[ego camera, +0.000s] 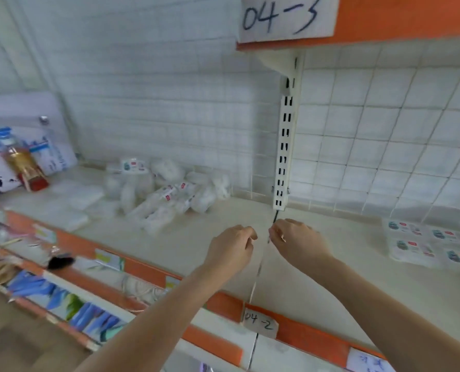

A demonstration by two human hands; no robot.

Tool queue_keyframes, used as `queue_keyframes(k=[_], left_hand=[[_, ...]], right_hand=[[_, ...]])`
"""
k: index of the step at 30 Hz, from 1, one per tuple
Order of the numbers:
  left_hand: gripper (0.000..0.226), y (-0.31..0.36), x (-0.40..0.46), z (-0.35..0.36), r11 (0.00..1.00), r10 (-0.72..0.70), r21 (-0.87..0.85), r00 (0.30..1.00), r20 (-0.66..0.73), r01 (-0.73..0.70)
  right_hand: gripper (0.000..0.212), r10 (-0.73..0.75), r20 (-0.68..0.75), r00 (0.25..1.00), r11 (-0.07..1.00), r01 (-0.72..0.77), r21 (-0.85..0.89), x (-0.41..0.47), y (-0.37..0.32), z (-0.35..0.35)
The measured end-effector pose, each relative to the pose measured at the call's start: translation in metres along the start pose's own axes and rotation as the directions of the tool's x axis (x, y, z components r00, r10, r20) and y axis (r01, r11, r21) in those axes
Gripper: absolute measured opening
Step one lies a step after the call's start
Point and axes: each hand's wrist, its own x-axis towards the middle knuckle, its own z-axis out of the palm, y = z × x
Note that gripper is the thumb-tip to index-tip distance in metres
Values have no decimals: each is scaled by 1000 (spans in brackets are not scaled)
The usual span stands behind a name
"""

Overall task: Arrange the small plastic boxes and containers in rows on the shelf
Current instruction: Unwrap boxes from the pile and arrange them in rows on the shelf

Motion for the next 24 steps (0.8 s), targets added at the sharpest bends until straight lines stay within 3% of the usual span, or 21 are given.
queue_keyframes(k=[12, 24], left_hand=[[28, -117, -20, -66, 986, -77, 141, 993, -87, 89], [36, -214, 12, -73, 974, -135, 160, 979, -153, 159]], right_hand=[[21, -135, 132, 982, 991, 131, 37, 68, -128, 44], [27, -198, 24, 980, 979, 196, 60, 126, -180, 95]])
